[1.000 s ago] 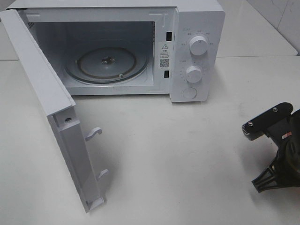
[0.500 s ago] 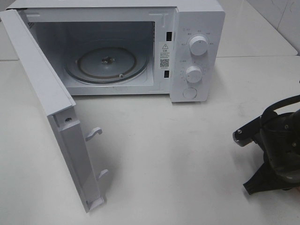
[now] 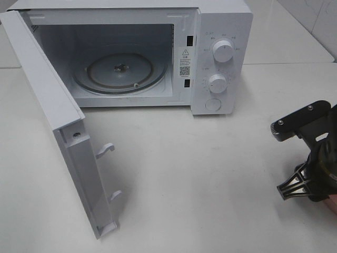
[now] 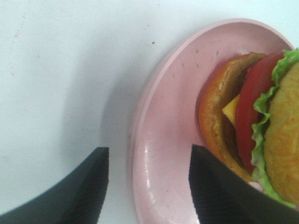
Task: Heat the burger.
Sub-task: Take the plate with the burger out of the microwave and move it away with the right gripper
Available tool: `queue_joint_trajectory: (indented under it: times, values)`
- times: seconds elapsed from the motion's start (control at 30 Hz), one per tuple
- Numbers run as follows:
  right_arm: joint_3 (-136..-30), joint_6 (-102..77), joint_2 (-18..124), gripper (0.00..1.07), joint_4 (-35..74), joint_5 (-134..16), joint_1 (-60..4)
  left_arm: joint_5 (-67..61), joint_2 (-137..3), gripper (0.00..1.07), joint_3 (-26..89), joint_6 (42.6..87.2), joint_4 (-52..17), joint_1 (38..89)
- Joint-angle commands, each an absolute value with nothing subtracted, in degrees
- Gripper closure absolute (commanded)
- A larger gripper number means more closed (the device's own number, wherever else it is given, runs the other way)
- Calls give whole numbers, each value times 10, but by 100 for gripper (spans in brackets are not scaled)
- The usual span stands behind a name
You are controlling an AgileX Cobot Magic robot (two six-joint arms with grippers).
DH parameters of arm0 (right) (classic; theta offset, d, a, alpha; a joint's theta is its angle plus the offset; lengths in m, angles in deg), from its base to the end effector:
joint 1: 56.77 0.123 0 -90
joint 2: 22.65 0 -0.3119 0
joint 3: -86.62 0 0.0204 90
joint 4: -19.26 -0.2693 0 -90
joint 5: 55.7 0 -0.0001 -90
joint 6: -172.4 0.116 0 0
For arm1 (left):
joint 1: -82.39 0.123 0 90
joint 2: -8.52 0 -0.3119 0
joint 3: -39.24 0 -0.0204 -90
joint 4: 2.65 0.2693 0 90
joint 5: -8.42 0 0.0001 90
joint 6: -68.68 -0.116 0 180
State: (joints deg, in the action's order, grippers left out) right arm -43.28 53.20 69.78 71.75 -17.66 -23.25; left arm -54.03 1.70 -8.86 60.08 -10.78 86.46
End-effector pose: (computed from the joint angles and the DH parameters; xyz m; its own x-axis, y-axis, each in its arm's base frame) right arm 0.2099 0.0710 0.1343 -0.8907 -0.3180 -0.3250 -0.1715 0.8969 -0.4077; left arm 0.0024 -0.0144 0.2789 -0.4498 0.0516 -0.8916 0.0790 0.9967 0.0178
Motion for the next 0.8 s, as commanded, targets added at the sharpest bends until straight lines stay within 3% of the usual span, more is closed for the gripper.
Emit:
queue_joint_trajectory:
  times: [0.03, 0.23, 0.37, 0.53, 0.8]
  values:
    - [-433, 456, 648, 53, 653, -188, -233, -531, 28, 9, -90, 605, -107, 864]
    - [-433, 306, 587, 43, 547, -229, -233, -531, 28, 9, -90, 605, -107, 864]
    - [-440, 174, 534, 28, 428, -222, -233, -531, 28, 9, -90, 605, -107, 864]
    - [-472, 95, 487, 27, 347, -172, -233, -531, 28, 9, -90, 605, -107, 864]
    - [-526, 66, 420, 29, 333, -67, -233, -531, 28, 9, -90, 605, -107, 864]
